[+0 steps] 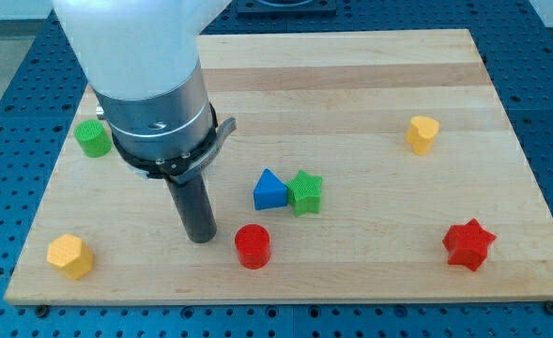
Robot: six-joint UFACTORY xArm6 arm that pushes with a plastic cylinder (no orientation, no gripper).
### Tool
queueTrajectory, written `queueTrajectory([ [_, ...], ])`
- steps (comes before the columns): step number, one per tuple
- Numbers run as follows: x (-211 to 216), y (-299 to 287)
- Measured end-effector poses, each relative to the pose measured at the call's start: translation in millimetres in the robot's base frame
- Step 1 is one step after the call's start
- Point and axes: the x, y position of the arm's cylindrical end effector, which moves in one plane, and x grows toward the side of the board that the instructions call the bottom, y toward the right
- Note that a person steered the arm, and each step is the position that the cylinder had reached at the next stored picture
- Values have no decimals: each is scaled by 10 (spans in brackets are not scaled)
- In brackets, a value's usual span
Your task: Move the green star towards the top right corner of the board
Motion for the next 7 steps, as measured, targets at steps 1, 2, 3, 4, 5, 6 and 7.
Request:
queueTrajectory([
  [1, -63, 6],
  [2, -166, 161],
  [3, -163, 216],
  [4, -158, 549],
  [5, -158, 788],
  [6, -158, 1071],
  [7, -165, 1078],
])
